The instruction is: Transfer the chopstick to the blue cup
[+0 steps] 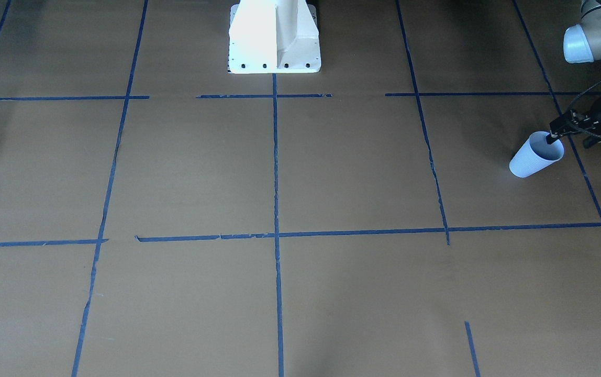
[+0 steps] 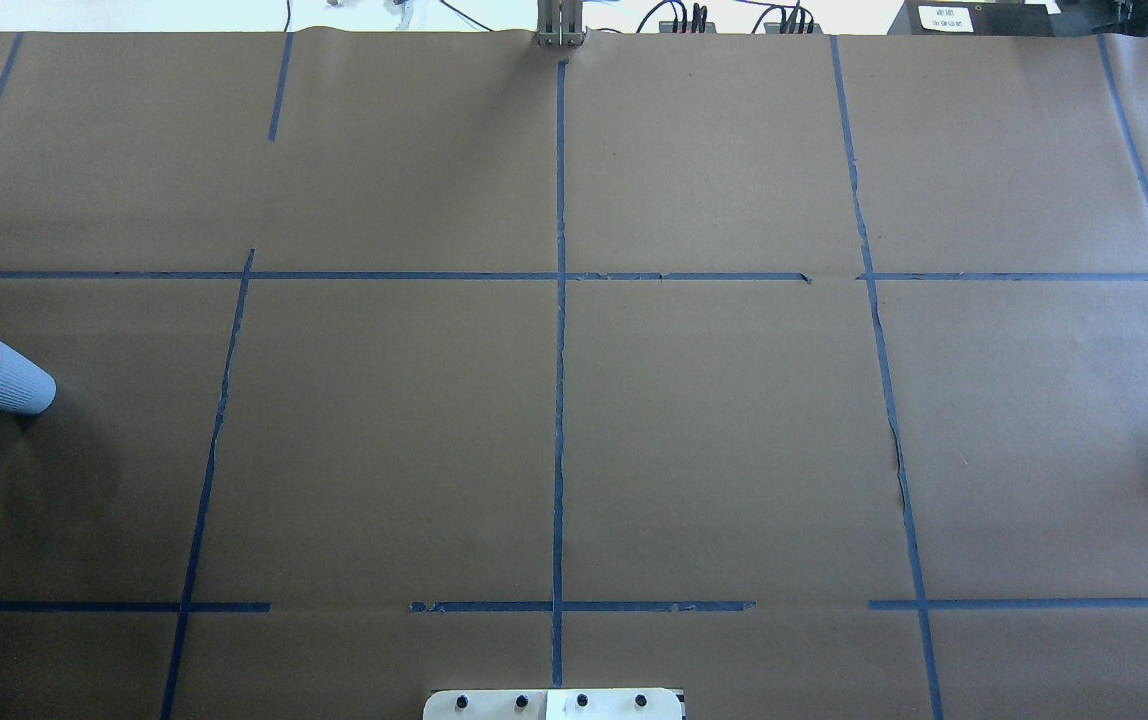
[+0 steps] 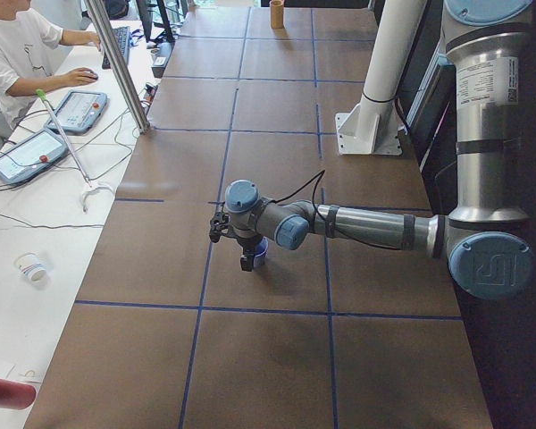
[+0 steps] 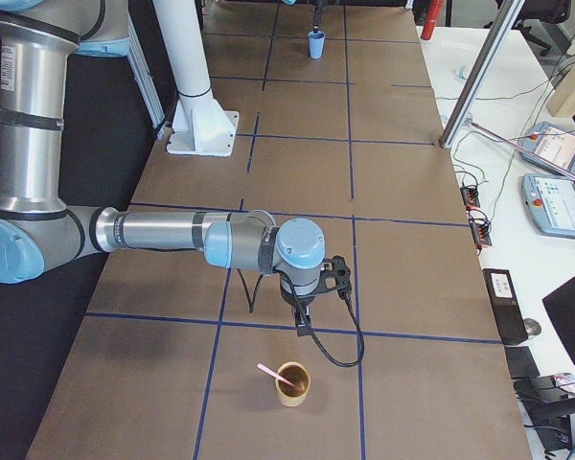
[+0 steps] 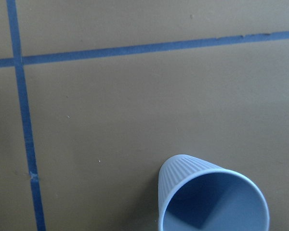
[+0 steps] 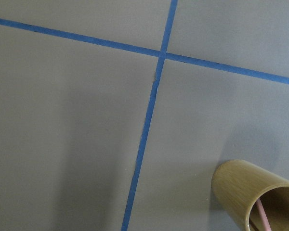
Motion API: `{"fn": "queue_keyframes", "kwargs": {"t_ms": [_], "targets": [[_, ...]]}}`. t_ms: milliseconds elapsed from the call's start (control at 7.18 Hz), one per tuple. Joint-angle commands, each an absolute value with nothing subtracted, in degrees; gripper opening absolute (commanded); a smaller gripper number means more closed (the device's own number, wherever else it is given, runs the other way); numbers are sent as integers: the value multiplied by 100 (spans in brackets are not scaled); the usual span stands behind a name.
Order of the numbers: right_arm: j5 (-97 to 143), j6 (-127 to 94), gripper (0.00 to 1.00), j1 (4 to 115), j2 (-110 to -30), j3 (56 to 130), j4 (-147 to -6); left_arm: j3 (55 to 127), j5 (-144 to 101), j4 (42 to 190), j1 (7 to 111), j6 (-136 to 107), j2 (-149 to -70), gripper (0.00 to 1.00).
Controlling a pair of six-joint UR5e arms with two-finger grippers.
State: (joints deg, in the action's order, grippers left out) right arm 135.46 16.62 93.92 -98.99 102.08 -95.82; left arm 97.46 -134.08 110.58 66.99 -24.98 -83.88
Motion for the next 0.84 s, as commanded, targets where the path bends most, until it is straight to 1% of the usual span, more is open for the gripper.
{"fn": "queue_keyframes", "kwargs": {"t_ms": [0,139,279,418,557,697], "targets": [[13605,1661,100,9387,-9905,10204,-9580,9511,-13377,11223,6592,-2549,-8429,92],[13605,1670,100,9387,-9905,10195,-9580,9501,-13377,11224,6583,-2558,-8429,75],[13605,1670,100,9395,-9905,10195,-9580,9501,-13377,11224,6540,-2558,-8429,54],[13605,1670,100,9396,-9905,10195,-9580,9501,-13377,11224,6504,-2566,-8429,29],[13614,1661,100,9396,-9905,10204,-9580,9510,-13412,11224,6495,-2575,-8429,7],[13614,1661,100,9387,-9905,10204,-9580,9579,-13438,11224,6495,-2593,-8455,0]]}}
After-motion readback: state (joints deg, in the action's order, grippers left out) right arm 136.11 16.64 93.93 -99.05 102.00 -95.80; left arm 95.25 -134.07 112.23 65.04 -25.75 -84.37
